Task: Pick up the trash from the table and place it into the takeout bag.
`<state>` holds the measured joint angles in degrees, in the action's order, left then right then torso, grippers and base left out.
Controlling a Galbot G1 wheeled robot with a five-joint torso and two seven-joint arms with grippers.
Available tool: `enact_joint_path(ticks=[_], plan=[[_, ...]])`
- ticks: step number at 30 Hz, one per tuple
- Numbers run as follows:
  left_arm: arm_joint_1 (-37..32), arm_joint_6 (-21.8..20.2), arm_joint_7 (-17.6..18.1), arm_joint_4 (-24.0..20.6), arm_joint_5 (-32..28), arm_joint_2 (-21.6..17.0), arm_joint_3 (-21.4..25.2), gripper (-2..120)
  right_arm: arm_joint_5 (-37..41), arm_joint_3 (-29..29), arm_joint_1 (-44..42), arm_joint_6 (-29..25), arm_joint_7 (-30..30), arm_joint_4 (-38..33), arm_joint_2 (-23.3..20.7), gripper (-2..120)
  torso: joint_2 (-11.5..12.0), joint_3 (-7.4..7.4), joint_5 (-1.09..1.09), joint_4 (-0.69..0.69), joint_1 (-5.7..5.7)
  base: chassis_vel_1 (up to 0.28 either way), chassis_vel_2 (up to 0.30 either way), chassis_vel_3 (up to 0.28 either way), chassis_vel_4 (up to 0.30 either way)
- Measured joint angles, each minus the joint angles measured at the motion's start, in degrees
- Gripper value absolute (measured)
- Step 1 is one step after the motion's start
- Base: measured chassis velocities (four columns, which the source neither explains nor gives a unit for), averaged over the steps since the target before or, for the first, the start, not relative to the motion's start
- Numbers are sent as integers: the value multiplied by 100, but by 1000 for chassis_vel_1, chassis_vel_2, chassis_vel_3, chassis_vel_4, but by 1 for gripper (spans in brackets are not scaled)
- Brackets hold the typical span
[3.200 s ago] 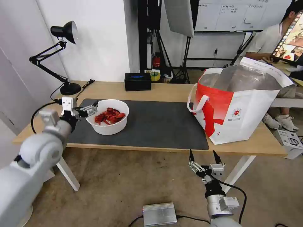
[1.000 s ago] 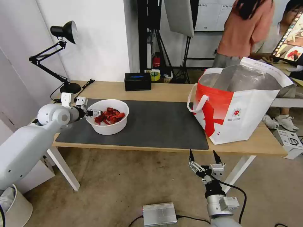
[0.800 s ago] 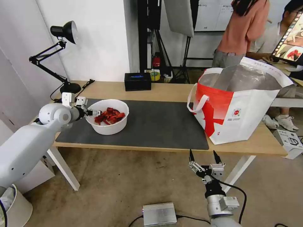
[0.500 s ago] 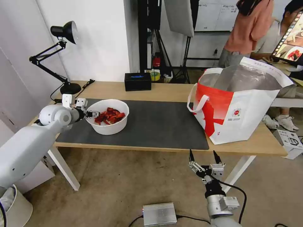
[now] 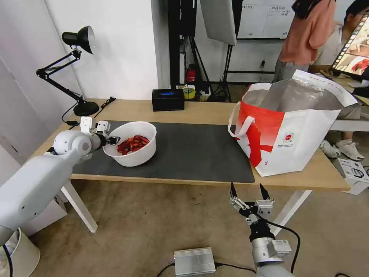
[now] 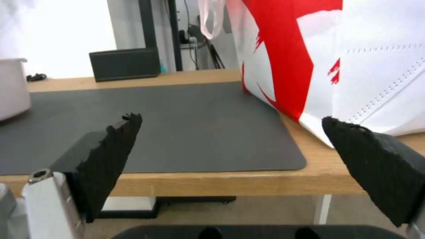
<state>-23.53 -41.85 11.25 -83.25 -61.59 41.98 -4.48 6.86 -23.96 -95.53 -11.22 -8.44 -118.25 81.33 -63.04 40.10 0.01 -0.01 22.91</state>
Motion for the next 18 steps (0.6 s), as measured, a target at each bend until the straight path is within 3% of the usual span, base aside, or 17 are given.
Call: enact_joint_path(ticks=[10,18], plan=[[-378,-28,-55,-369,-14,-130,374,0,0,0,0,0,0,0,0,100,1,1,-2,1,0,0,0,0,0],[-743,-45,22,-818,-414,-275,819,0,0,0,0,0,0,0,0,100,1,1,-2,1,0,0,0,0,0]])
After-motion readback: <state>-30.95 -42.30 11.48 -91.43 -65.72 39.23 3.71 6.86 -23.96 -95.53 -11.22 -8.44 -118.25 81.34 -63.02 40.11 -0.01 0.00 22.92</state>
